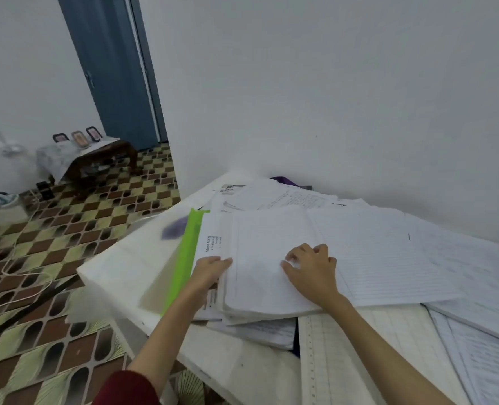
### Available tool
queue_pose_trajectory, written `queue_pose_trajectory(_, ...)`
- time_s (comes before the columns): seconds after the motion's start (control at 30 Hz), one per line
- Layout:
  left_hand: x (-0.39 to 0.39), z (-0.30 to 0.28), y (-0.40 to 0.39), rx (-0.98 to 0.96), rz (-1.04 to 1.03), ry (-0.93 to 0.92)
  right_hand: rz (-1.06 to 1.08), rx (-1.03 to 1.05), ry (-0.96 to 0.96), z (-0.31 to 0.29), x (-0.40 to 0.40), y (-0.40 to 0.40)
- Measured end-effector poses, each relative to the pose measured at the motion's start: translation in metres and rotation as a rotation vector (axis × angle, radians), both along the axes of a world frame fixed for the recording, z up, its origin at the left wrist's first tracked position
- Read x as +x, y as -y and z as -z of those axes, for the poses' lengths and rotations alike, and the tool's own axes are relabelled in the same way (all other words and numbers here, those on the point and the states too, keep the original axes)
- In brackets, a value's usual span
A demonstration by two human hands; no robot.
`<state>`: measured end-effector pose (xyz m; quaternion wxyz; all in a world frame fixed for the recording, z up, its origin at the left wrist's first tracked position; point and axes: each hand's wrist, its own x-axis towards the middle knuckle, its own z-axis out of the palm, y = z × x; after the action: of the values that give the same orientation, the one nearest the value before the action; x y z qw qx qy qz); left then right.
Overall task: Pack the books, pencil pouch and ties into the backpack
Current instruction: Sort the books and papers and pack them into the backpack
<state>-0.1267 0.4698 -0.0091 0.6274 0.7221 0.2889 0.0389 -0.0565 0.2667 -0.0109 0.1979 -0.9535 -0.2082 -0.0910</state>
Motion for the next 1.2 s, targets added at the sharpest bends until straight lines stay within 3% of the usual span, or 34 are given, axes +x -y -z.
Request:
queue_pose_trajectory(0.23, 0.024, -0.039, 0.008, -0.306, 0.2, 0.098, 0.019, 0.387, -0.303, -0.02, 0.009, 0.007)
queue_pose_trajectory(0.47, 0.022, -0.011, -0.002, 0.054, 0.146, -0.052, -0.035, 0.39, -0.375, -0.024, 0.016, 0.015)
queue_pose_trajectory(0.77, 0.022, -0.006, -0.004, -0.262, -0.006, -0.017, 0.007, 0.398, -0.394, -0.023, 0.014, 0.01)
queue_pose_trajectory(0.9, 0.029, -0.046, 0.004, -0.335, 0.085, 0.108, -0.023, 0.645, -0.503, -0.038, 0.012, 0.02)
queue_pose_trajectory(1.07, 0.046, -0.133, 0.04, -0.013, 0.289, 0.3, -0.057, 0.861, -0.63, -0.073, 0.019, 0.051)
queue_pose_trajectory(1.2, 0.068, -0.164, 0.098, 0.126, 0.517, 0.293, -0.058, 0.965, -0.648, -0.099, 0.027, 0.083)
